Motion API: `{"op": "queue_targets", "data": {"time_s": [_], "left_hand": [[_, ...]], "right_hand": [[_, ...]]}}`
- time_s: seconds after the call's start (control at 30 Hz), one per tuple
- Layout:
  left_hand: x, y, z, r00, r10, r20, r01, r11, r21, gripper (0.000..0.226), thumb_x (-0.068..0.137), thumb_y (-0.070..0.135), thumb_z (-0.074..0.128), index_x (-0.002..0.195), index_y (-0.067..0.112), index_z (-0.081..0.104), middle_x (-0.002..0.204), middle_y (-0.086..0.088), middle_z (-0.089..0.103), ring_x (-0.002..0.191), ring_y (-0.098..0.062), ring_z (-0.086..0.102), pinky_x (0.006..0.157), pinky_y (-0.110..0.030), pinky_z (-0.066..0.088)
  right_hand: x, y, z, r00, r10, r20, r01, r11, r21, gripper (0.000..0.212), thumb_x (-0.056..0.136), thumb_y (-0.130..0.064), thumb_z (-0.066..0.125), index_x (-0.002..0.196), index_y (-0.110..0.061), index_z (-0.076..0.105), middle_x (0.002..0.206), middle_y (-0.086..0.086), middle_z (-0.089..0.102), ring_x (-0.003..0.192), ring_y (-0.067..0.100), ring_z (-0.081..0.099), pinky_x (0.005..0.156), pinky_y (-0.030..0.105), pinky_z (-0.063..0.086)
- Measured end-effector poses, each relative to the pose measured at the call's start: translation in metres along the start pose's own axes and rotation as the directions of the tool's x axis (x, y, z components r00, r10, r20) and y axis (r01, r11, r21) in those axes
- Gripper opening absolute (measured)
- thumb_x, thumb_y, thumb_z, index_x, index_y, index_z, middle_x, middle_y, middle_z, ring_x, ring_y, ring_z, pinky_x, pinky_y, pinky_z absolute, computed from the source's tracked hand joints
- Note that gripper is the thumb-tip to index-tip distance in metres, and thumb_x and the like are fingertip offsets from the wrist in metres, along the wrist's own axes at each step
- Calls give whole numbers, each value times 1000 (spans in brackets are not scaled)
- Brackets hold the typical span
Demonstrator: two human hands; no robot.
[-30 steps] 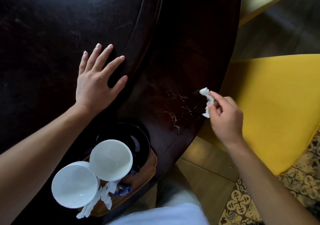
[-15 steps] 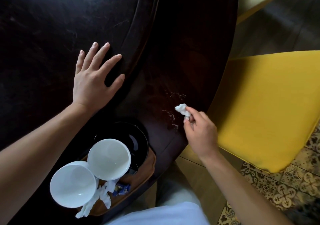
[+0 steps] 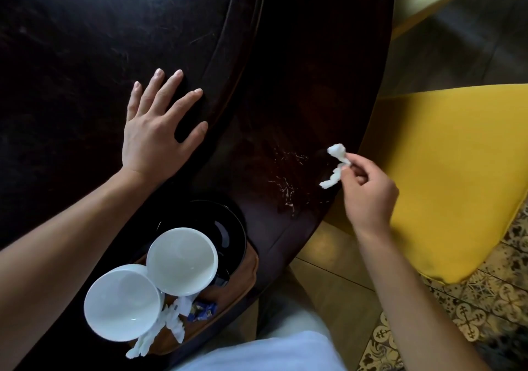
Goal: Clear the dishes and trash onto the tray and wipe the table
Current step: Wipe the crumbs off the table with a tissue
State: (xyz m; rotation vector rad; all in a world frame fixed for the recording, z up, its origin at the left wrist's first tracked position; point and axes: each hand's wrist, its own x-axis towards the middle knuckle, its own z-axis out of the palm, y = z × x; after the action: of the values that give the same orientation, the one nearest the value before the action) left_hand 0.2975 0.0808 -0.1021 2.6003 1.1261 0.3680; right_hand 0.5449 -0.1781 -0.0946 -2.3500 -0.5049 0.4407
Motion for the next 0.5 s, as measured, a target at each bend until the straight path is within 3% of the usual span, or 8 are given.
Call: {"op": "queue_targets", "data": {"time_s": [0.17,0.23,0.5], "left_hand": [[0,0,0,1000,1,1,-1,1000,0,52,102,46,60,149,25,56,167,-4,36,159,-28,22,129,-56,13],[0,1,0,1000,0,-1,0,1000,0,52,102,46,60,149,25,56,167,-4,36,159,-28,22,129,-56,13],[0,0,0,1000,1,3,-1,1000,1,51,102,46,59,149,26,55,168,-3,35,159,-28,22,129,-56,13]], "right_hand": [[-24,19,-7,961,266,70,-272,957,100,18,92,-23,69,102,-38,72,78,-9,72,68,6,64,65,34,57],[-40,23,-3,968,246,49,-248,967,52,20,90,-21,71,101,-38,70,76,-11,71,68,7,65,68,38,60],[-81,28,9,978,195,71,-198,979,42,17,90,-14,72,105,-21,74,76,-12,69,66,2,63,61,28,54]]}}
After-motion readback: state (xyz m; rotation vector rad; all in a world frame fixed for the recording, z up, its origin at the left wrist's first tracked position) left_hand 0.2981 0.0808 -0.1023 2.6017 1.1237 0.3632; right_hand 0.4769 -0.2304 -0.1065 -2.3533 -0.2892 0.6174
